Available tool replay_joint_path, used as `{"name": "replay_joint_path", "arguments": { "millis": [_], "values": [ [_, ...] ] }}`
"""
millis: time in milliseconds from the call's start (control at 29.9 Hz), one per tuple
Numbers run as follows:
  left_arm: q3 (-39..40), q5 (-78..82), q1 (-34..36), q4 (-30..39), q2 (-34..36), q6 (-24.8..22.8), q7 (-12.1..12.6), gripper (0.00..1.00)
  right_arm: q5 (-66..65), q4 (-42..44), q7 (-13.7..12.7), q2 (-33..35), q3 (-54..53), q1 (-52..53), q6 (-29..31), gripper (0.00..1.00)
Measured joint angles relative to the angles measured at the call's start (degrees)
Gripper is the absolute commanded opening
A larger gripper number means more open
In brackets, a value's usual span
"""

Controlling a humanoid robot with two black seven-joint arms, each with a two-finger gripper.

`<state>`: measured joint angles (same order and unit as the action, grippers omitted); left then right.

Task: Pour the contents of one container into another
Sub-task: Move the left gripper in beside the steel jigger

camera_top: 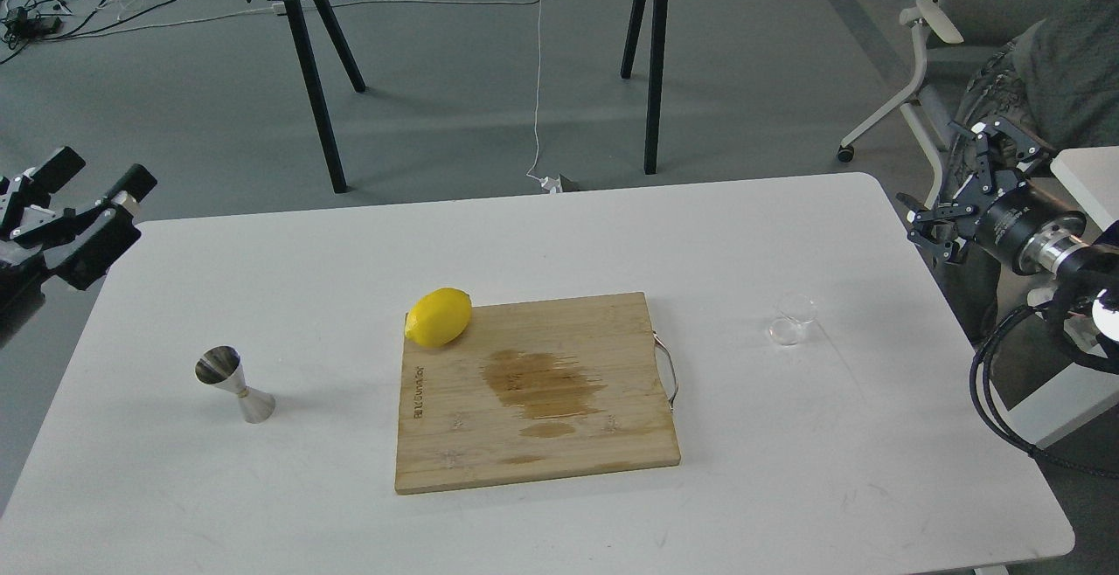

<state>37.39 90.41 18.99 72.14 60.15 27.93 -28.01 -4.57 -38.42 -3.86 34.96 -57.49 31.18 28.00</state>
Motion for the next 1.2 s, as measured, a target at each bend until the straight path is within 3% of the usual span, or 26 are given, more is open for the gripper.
{"name": "replay_joint_path", "arguments": {
  "millis": [535,803,1204],
  "values": [
    [-0.4,1.9,-17.1,-7.1,-2.7,0.1,0.0,0.99,0.0,1.2,0.0,0.0,-0.4,-0.4,0.0,1.00],
    [-0.5,5.2,-18.0,-13.6,-11.9,0.1,0.0,0.99,0.0,1.4,0.0,0.0,-0.4,-0.4,0.0,1.00],
    [-0.6,5.4,-17.4,-18.1,-19.7,0.1,0.0,0.99,0.0,1.8,0.0,0.0,-1.1,-0.4,0.0,1.00]
  ]
}}
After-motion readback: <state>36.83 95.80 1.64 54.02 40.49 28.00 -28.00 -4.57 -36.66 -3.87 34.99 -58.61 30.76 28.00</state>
